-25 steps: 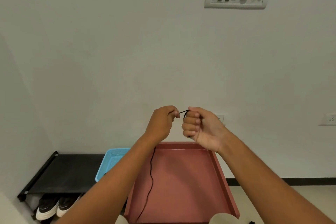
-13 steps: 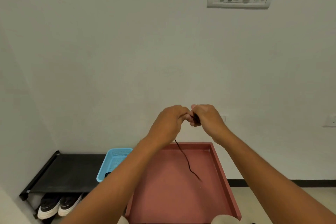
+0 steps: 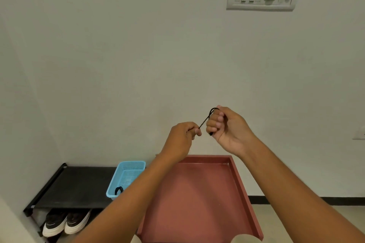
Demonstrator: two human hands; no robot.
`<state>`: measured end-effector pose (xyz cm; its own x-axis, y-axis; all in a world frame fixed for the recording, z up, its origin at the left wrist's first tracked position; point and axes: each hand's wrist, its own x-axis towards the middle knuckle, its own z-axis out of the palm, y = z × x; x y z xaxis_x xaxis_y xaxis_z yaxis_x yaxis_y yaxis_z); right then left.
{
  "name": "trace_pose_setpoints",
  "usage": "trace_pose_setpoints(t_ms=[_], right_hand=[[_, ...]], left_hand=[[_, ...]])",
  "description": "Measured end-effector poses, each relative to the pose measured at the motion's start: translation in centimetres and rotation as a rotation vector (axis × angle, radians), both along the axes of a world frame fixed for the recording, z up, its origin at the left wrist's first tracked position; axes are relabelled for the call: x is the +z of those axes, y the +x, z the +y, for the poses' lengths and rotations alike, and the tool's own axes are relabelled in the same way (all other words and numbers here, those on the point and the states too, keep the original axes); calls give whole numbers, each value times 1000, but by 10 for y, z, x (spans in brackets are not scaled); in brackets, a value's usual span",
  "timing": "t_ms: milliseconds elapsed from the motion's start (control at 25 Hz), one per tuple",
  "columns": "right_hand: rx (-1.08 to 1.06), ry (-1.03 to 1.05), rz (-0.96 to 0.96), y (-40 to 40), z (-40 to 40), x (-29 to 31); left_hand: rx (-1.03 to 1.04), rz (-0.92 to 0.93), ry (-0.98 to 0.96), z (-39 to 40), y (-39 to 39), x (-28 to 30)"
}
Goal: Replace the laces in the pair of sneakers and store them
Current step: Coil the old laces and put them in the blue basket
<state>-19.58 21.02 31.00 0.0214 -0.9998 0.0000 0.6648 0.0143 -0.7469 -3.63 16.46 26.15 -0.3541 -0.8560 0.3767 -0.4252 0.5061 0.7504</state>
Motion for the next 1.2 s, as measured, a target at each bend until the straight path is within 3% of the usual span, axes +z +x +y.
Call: trace_pose_setpoints(t_ms=[80,160,240,360,400,440,600,720,840,960,1080,1200], right_hand=[[-124,-1,-144,-8,-9,5],[-260,18,-86,-16,-16,4],[-404,30,270,-19,-18,-4],[-429,-86,1050,-12,-7,-22],[-359,-132,1196,-8,-2,-25],[-262,-149,1224,-4,4,-27],[66,-40,658,2,20,-18],[166,6,491,4,24,-9],[211,51,145,3,20,-1],[99,42,-121,-3,9,8],[-161,37,-131,-11,-4,8],[-364,22,183,-13,-10,-3]], left_hand=[[-61,-141,14,14,-3,-8],[-137,-287,-46,29,-4,-9],[-197,-401,-166,40,-5,2],[-138,-487,-288,38,-4,40],[-85,-479,-328,31,-2,51],[-31,-465,-362,22,1,60],[57,-340,-326,-5,11,60],[35,-163,-225,-10,12,44],[66,-40,-78,-9,10,22],[50,-133,-38,6,2,7],[-32,-450,-98,20,-5,4],[-122,-584,-334,36,-2,9]])
